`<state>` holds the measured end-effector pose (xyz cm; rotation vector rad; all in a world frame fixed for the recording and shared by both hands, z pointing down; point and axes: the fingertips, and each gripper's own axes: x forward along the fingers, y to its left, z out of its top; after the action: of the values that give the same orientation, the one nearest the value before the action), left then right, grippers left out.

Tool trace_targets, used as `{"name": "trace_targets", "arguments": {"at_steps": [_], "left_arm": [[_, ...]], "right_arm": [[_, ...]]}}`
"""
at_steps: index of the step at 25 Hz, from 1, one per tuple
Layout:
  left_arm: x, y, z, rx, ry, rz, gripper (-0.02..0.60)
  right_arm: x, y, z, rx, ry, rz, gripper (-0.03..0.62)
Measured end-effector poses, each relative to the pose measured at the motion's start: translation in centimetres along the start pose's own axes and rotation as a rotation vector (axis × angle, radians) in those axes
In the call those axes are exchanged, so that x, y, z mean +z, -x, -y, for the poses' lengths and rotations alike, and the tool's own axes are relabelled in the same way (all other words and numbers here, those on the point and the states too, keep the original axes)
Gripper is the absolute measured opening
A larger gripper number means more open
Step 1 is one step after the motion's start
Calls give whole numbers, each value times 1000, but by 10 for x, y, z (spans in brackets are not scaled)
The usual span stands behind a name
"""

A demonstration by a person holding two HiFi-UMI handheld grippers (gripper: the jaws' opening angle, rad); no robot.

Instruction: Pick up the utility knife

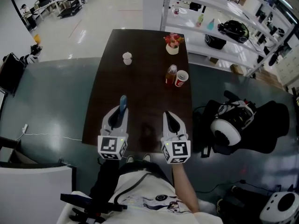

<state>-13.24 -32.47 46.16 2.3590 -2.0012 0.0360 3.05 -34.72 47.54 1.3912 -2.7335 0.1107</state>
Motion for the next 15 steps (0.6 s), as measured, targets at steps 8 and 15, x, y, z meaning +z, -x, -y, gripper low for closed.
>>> {"name": "trace_targets", "arguments": {"at_steps": [8, 15], "left_arm": [[25, 23, 7, 10, -28, 54, 69], [30, 47, 14, -14, -36, 66, 69]], "right_arm": [[20, 11, -18, 34, 25, 45, 2], [23, 29, -43, 44, 43, 58, 2]]}}
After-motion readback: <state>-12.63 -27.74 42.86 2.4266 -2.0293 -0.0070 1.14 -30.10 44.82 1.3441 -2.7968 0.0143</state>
